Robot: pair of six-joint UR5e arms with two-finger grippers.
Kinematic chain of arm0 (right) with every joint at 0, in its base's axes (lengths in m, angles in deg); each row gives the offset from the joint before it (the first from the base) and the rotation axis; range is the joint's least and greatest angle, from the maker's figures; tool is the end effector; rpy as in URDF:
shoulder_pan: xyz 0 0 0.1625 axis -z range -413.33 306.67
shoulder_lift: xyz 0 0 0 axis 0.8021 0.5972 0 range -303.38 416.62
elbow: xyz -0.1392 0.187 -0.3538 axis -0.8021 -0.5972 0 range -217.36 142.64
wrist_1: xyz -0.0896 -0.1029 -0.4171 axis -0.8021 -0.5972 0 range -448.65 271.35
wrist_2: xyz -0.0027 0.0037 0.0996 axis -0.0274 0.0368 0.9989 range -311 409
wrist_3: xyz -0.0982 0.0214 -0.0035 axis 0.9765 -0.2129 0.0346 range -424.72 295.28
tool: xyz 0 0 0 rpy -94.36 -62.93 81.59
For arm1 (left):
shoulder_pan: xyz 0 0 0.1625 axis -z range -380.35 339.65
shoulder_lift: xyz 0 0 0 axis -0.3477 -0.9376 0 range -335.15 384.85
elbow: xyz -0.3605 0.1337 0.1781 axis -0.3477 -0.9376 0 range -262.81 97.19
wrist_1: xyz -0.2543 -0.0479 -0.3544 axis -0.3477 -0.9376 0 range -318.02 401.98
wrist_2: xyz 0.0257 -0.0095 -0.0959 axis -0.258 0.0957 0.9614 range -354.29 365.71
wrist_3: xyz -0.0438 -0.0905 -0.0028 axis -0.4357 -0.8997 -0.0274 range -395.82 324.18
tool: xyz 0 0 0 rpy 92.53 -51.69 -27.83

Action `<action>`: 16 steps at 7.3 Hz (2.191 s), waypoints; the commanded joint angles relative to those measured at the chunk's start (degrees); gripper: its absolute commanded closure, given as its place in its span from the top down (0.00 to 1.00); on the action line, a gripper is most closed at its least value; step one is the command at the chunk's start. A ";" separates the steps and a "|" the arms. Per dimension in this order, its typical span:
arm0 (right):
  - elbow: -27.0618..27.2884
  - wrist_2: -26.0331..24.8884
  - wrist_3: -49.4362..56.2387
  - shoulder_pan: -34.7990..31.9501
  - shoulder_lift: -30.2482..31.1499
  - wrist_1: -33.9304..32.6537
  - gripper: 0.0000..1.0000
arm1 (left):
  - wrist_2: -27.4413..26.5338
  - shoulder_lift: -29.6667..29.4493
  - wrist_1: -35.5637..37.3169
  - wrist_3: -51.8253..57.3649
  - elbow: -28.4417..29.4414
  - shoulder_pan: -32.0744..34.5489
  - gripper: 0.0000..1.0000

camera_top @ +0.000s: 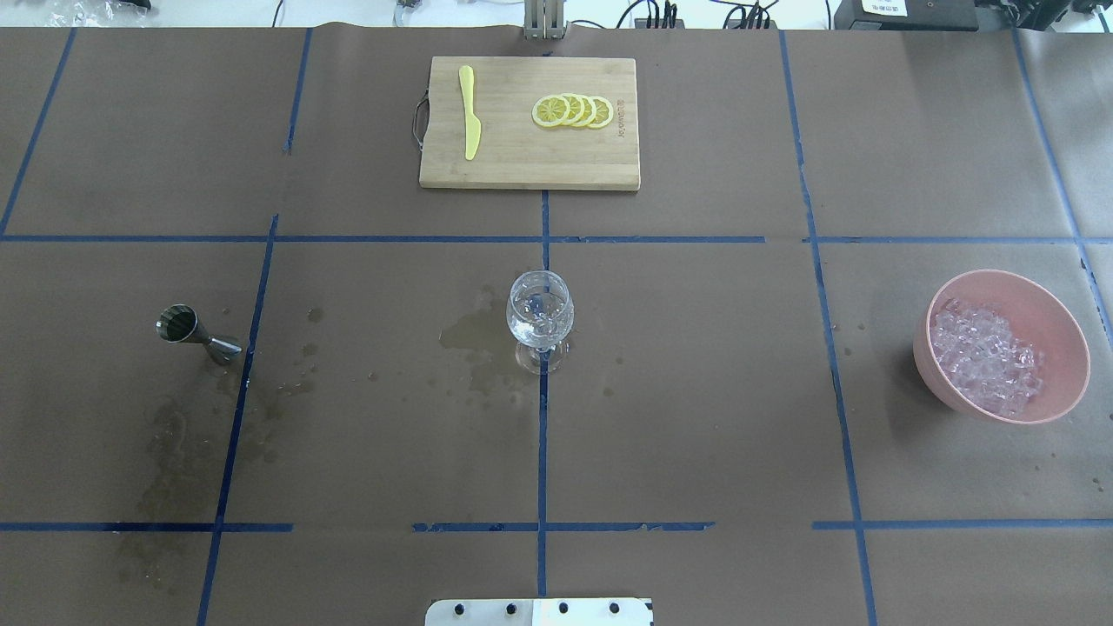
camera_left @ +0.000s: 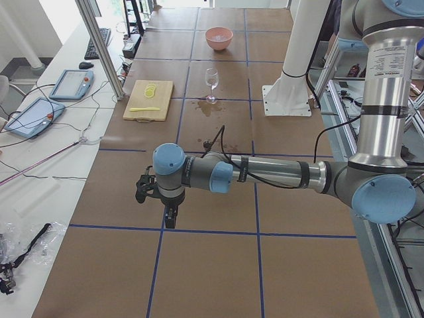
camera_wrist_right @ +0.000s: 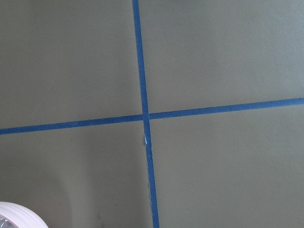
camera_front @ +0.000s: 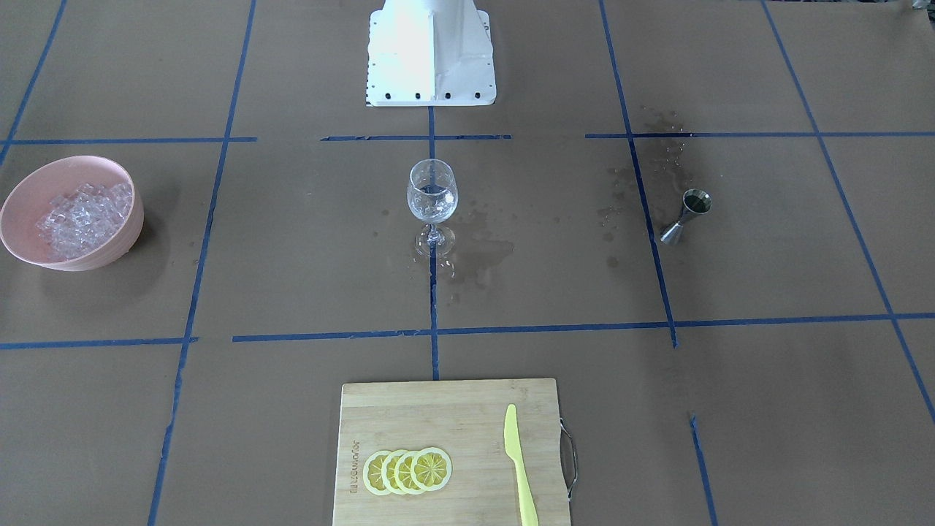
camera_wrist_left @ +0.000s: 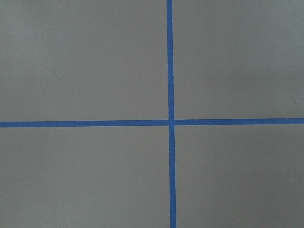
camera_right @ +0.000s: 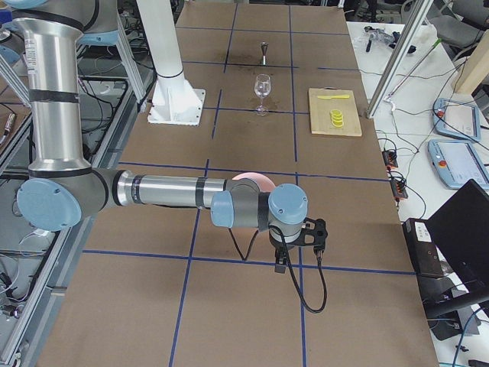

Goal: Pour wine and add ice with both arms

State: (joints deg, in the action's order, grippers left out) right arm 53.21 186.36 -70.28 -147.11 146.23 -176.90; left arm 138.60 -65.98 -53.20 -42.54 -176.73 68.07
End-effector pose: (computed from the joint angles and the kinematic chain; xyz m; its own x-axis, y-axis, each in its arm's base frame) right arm 0.0937 -0.5187 0.6425 0.6686 0.1064 0.7360 -0.1313 0.9911 -0.0240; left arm -0.0501 -0.5354 0.6069 0.7273 0.0215 -0.6859 0.0583 0.9940 0.0929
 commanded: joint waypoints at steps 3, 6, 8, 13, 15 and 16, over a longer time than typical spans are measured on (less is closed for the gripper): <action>1.97 -0.78 -0.58 1.74 -1.36 -0.60 1.00 | 0.09 -2.23 0.09 -5.74 -11.87 -2.18 1.00; 2.41 -0.70 -0.94 2.02 -1.20 0.09 1.00 | -0.35 -2.42 -0.87 -27.83 -23.90 -11.73 1.00; 2.50 -0.35 -1.03 2.20 -1.55 0.01 1.00 | -11.11 -0.41 -3.68 -38.07 -31.55 -21.57 1.00; 4.16 1.77 -3.84 3.34 -3.04 -0.52 1.00 | -34.81 22.88 -35.66 -59.40 -37.30 -43.16 1.00; 4.87 1.85 -3.84 3.43 -2.78 -0.52 1.00 | -51.18 24.47 -35.60 -71.11 -37.30 -58.56 1.00; 5.13 1.85 -3.84 3.43 -2.78 -0.52 1.00 | -60.46 24.82 -35.07 -76.64 -36.95 -66.45 1.00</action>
State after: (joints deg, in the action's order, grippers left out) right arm 57.94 188.19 -74.10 -143.72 143.39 -177.41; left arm 89.06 -41.96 -88.48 -112.24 -213.93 11.18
